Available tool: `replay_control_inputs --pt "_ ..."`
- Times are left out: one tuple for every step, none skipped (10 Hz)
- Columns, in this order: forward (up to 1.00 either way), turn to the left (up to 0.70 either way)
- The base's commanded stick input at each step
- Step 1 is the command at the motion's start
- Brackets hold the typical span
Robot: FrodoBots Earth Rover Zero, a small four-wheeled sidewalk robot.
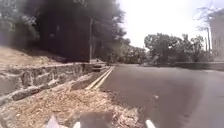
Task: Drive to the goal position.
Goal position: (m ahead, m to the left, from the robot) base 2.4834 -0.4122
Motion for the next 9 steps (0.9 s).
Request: replay_control_inputs --pt "0.5 0.0" --pt "0.5 0.0" --pt "0.5 0.0" --pt "0.5 0.0" --pt "0.5 0.0" --pt "0.5 0.0" --pt "0.5 0.0" --pt "0.5 0.0" --pt "0.5 0.0"
